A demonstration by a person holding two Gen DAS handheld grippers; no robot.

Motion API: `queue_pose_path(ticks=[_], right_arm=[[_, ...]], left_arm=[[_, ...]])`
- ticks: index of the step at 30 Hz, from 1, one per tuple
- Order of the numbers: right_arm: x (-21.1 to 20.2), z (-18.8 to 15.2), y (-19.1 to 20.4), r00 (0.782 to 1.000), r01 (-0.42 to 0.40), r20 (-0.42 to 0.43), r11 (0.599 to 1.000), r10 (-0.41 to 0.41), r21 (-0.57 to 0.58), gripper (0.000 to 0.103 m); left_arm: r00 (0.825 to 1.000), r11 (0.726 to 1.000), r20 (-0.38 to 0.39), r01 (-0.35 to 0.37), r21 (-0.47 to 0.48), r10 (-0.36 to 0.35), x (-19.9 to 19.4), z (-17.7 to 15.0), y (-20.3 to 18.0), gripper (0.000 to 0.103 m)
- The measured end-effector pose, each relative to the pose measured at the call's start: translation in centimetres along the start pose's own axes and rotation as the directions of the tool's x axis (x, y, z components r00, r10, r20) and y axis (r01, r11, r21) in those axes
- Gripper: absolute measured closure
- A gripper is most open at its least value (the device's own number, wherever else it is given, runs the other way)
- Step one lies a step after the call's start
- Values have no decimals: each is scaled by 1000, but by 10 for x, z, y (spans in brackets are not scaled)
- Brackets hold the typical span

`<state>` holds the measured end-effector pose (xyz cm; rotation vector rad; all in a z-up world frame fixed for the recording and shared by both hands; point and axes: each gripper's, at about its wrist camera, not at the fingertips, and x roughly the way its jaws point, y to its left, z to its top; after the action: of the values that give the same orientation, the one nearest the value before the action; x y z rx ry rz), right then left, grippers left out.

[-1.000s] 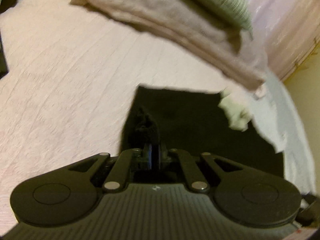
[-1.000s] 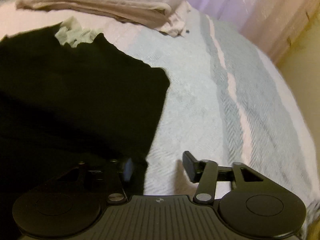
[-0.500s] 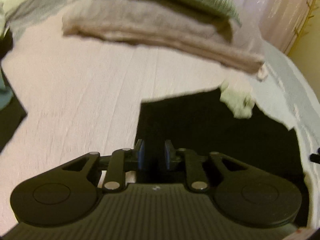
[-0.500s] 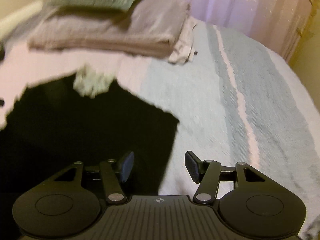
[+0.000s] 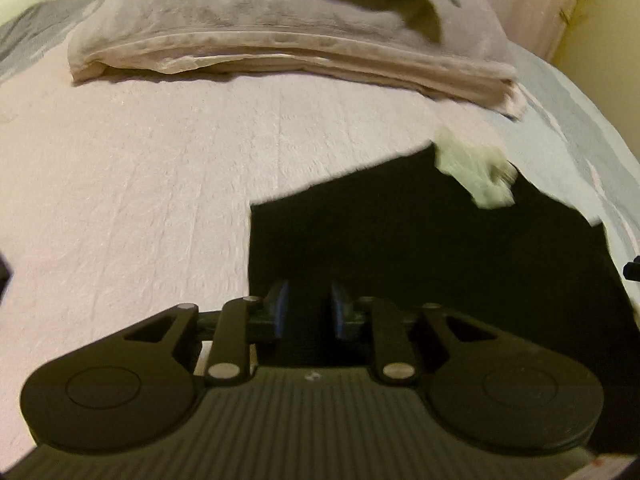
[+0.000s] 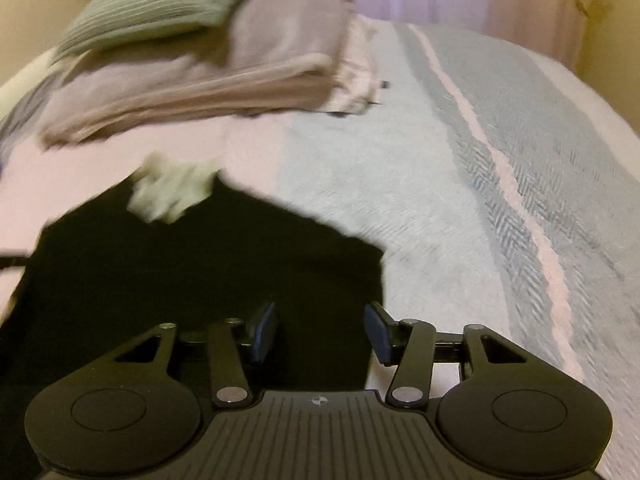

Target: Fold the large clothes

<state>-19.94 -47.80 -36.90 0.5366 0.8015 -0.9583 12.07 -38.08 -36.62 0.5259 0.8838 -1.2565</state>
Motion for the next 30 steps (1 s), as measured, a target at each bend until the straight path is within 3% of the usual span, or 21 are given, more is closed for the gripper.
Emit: queue_pose_path(ticks=[4, 6, 8, 12, 17, 21, 24, 27, 30], right_arm=[[-26, -51, 30, 997, -6, -83, 1000, 5, -16, 56], [-25, -82, 39, 988, 23, -153, 1000, -22, 5, 56], [-35, -109, 45, 983, 80, -168, 997, -79, -3, 56], [-81, -143, 54, 974, 98, -209, 994, -84, 57, 56], [-120, -218, 67, 919, 136, -376, 991, -122, 11, 56], [-152, -234, 68, 895, 102, -441, 993, -66, 60, 56], [-191, -218, 76, 922, 61, -387, 996, -32, 63, 56], [-238, -195, 81, 953, -5, -302, 996, 33, 91, 55], [-289, -176, 90, 970, -74, -227, 995, 86, 62, 55]], left_arm=[[998, 999, -62, 29, 41, -26, -30, -49, -15, 86], [993, 998, -117, 5, 57, 2, -33, -76, -18, 86], [983, 999, -180, -37, 16, 40, -39, -102, -11, 86], [981, 996, -180, -65, 59, 75, -83, -140, -12, 86], [963, 996, -255, -85, 18, 87, -136, -205, -12, 85], [935, 990, -328, -143, -5, 133, -179, -228, -31, 85], [937, 986, -314, -166, -21, 151, -222, -226, -57, 80], [955, 986, -258, -161, -43, 144, -272, -217, -86, 67], [969, 985, -193, -166, -49, 154, -318, -208, -118, 57]])
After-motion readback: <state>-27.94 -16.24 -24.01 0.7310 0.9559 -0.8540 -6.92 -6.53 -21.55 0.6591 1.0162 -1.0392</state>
